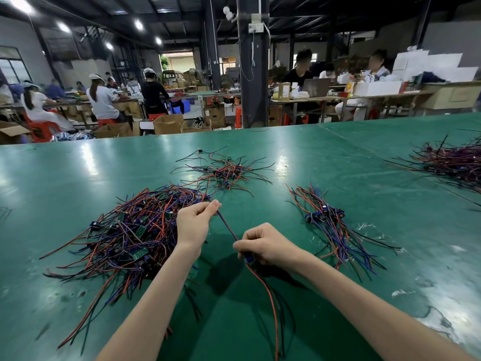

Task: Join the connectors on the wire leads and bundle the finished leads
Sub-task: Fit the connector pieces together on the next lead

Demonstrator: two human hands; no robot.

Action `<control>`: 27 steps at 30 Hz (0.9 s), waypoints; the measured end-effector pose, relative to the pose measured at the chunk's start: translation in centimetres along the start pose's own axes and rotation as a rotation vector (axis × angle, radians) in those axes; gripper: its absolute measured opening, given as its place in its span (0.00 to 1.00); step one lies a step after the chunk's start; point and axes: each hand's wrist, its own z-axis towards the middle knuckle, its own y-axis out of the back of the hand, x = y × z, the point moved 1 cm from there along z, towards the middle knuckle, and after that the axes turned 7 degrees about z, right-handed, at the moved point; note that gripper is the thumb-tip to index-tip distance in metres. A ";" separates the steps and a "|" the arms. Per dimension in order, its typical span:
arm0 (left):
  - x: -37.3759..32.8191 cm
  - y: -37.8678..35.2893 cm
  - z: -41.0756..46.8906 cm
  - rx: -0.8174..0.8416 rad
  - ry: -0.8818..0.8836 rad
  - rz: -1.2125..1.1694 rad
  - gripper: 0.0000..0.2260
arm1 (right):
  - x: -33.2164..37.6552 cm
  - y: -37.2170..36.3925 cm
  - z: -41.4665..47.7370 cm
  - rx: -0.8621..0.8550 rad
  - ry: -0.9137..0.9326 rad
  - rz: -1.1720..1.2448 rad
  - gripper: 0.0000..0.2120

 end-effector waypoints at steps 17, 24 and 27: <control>-0.9 -0.3 -0.3 0.047 0.244 -0.320 0.09 | -1.1 -0.1 0.2 -0.088 -0.005 0.087 0.17; -0.6 -0.3 0.0 0.190 0.493 -0.475 0.09 | -1.0 0.1 0.1 -0.074 -0.004 0.087 0.17; -0.3 -0.3 0.0 0.172 0.479 -0.424 0.07 | -1.1 0.1 0.1 -0.059 -0.002 0.085 0.17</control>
